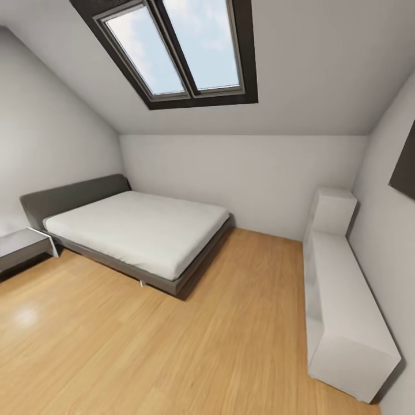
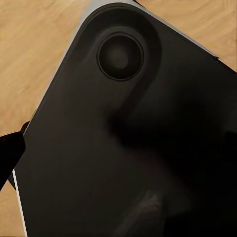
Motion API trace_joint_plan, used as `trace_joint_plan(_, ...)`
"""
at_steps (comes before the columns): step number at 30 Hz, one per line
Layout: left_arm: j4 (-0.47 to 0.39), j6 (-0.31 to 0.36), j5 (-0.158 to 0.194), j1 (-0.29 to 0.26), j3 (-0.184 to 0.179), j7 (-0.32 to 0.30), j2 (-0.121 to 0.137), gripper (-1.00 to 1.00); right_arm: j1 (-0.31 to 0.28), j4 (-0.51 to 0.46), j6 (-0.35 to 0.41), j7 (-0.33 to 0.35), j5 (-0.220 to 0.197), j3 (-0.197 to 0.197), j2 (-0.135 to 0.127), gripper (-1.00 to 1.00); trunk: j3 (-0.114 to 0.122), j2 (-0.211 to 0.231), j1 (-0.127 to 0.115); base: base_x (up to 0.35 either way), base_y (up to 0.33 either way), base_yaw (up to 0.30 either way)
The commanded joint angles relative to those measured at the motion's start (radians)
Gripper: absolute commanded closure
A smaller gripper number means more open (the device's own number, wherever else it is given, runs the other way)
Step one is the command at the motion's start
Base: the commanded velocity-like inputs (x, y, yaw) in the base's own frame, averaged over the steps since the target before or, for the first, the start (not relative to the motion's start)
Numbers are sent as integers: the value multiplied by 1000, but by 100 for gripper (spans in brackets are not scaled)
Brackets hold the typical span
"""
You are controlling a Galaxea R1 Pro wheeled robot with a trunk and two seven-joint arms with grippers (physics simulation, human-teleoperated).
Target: Attach the digital camera to the camera tripod in the bedroom.
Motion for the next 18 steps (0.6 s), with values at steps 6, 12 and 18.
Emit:
trace_joint_plan(6, -1, -1, 4, 0, -1, 0, 0, -100, 0, 0, -2, 0, 8, 0, 0, -100, -1, 0, 0, 0, 0, 202)
trace_joint_plan(12, -1, -1, 4, 0, -1, 0, 0, -100, 0, 0, -2, 0, 8, 0, -1, -100, -1, 0, 0, 0, 0, 78)
trace_joint_plan(18, -1, -1, 4, 0, -1, 0, 0, -100, 0, 0, -2, -1, 8, 0, -2, -100, -1, 0, 0, 0, 0, 20)
